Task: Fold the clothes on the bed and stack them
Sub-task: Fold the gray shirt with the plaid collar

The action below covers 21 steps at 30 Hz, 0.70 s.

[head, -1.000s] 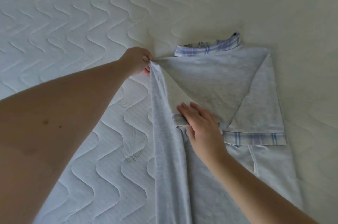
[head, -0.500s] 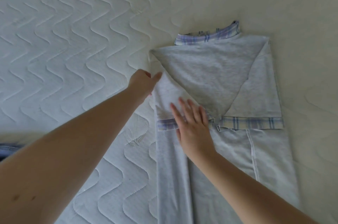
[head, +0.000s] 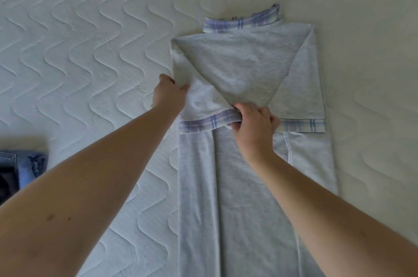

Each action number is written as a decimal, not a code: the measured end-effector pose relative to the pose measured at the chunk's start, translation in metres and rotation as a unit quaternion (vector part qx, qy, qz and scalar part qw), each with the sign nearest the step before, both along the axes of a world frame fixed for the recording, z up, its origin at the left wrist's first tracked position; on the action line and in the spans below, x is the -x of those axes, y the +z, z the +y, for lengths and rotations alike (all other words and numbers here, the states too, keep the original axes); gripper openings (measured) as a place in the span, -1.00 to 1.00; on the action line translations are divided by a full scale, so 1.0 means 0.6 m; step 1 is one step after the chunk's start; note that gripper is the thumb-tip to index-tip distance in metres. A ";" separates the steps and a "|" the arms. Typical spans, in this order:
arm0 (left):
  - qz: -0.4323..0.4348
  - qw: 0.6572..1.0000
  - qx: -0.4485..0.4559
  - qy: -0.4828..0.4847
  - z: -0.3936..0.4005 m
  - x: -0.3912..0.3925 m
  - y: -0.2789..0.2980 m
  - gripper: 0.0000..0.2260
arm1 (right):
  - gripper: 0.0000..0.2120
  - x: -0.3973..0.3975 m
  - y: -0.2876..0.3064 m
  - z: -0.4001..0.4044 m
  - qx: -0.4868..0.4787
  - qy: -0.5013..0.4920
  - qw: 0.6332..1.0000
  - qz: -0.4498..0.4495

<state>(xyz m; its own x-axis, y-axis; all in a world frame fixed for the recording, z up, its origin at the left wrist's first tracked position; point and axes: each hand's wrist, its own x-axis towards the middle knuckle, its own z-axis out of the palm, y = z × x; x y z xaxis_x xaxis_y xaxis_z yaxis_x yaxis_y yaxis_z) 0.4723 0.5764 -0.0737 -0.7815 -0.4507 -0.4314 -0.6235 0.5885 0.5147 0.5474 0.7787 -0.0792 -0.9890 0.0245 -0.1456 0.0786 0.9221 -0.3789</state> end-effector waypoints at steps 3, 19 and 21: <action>-0.038 0.999 0.002 0.009 0.017 -0.036 0.005 -0.56 | -0.68 -0.019 0.002 0.022 -0.016 -0.014 1.000 0.021; 0.080 0.863 0.245 -0.435 0.160 -0.176 -0.067 -0.38 | -0.38 -0.038 -0.048 0.129 -0.127 0.116 0.985 -0.031; 0.078 0.863 0.264 -0.423 0.161 -0.179 -0.081 -0.39 | -0.37 -0.041 -0.063 0.134 -0.137 0.125 0.982 -0.021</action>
<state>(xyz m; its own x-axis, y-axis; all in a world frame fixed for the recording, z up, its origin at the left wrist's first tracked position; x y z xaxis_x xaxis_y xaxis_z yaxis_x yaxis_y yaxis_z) 0.5800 0.6731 -0.1225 -0.9572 0.2086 -0.2005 0.1973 0.9775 0.0749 0.5722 0.8589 -0.1172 -0.9624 -0.1738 -0.2090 -0.1523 0.9816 -0.1150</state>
